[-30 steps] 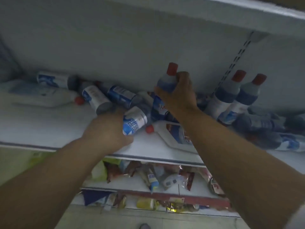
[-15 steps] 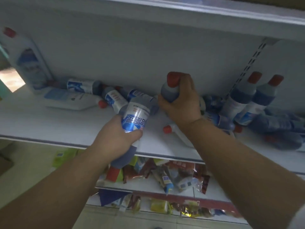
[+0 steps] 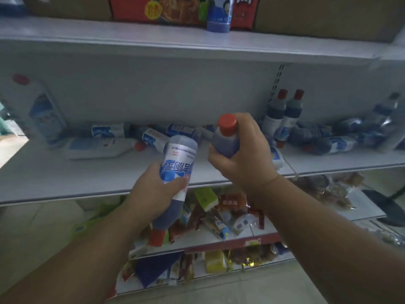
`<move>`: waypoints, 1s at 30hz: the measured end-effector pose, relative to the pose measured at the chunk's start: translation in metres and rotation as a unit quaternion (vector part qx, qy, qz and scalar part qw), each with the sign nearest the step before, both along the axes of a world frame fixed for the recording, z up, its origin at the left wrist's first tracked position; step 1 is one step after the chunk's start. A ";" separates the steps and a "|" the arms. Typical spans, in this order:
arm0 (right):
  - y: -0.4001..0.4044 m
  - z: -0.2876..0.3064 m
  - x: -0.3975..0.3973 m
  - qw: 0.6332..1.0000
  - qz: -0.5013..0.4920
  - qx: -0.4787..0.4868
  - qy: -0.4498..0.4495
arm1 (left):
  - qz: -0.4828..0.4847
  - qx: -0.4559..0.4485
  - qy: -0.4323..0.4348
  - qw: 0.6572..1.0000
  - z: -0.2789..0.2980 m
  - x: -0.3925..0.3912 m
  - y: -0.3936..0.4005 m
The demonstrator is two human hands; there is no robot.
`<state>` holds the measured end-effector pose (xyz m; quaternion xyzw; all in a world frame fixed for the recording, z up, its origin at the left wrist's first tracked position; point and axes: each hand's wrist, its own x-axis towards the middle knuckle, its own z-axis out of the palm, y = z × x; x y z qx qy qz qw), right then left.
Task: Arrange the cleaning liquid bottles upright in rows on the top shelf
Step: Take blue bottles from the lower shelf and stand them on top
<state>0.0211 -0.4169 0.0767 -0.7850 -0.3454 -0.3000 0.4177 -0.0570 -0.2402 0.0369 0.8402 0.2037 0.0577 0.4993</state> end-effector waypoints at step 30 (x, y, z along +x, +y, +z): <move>0.134 0.306 0.022 0.994 0.018 0.106 -0.007 | -0.044 0.428 -0.080 0.899 0.315 0.021 0.153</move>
